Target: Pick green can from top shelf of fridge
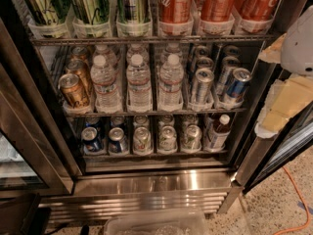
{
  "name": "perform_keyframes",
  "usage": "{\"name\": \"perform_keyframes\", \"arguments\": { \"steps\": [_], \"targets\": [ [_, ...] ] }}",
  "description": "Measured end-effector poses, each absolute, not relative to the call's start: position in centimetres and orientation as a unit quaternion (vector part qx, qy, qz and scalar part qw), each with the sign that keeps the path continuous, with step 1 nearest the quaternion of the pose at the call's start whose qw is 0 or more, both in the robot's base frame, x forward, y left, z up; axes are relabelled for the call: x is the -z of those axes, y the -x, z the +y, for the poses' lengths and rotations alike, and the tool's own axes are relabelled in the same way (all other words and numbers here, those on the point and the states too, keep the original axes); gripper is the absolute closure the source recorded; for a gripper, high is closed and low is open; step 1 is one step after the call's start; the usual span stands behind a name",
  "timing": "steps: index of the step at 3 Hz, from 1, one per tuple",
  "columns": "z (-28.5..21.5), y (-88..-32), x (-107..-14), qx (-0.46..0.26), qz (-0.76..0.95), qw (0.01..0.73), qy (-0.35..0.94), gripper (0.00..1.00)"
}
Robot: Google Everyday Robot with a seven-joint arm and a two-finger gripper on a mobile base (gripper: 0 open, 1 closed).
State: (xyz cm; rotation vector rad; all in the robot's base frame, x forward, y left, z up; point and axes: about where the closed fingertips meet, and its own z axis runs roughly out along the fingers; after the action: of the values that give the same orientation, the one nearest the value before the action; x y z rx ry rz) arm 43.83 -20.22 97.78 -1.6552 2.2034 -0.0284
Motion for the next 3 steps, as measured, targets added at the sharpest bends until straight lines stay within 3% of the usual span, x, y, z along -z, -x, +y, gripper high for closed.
{"name": "perform_keyframes", "arguments": {
  "steps": [3],
  "targets": [
    [-5.5, -41.4, -103.8, -0.072, 0.733, 0.358, 0.574, 0.0]
  ]
}}
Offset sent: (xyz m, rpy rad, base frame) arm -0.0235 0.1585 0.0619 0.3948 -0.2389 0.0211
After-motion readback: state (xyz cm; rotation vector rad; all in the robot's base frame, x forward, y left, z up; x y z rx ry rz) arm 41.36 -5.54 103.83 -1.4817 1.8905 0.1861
